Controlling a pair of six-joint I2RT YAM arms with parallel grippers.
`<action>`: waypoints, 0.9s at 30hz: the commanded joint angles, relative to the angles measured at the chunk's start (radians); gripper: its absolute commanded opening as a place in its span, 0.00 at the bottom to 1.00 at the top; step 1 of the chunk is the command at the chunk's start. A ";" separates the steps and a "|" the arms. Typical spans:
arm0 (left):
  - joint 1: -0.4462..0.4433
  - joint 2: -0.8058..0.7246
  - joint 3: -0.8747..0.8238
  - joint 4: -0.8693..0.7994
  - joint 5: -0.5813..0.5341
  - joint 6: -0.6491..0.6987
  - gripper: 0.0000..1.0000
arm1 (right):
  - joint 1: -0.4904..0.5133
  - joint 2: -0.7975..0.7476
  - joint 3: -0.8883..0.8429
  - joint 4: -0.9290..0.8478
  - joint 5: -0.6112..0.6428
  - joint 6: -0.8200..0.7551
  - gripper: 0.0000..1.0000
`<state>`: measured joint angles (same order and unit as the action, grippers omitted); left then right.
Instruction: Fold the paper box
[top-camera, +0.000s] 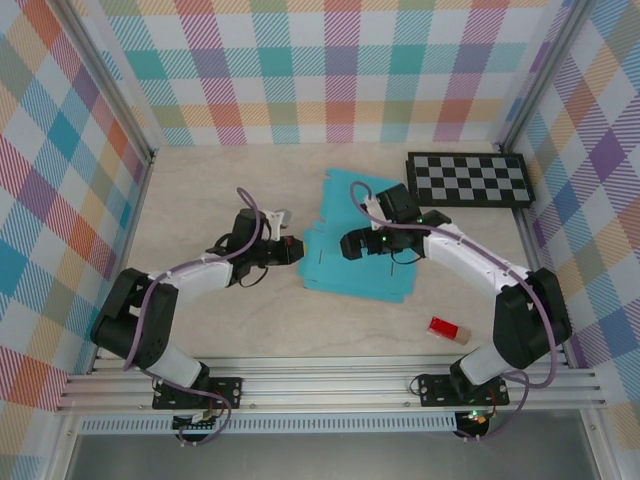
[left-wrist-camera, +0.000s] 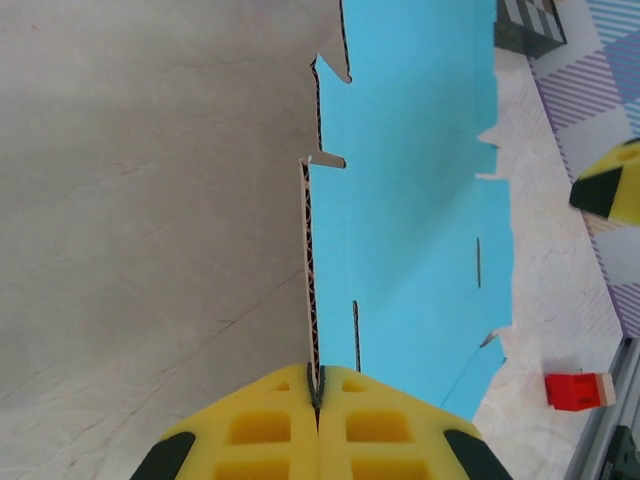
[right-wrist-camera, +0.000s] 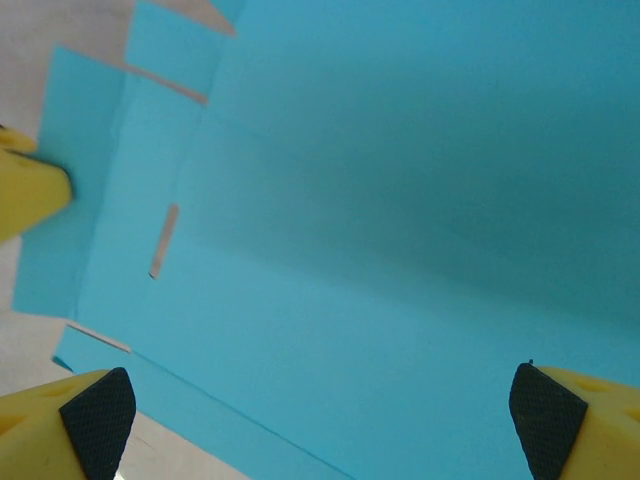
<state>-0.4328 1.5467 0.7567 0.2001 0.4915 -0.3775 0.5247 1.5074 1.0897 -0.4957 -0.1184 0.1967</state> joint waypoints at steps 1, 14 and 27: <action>-0.017 0.049 0.010 0.058 0.038 -0.021 0.00 | 0.004 -0.056 -0.069 0.023 0.013 0.060 1.00; -0.017 0.168 0.139 -0.209 -0.149 0.020 0.34 | 0.006 -0.013 -0.194 0.091 0.044 0.134 1.00; -0.061 -0.083 0.141 -0.682 -0.319 -0.159 0.27 | 0.007 0.038 -0.221 0.124 0.035 0.207 1.00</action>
<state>-0.4564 1.5349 0.9432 -0.3397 0.1627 -0.4618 0.5247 1.5230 0.8921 -0.3847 -0.0784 0.3676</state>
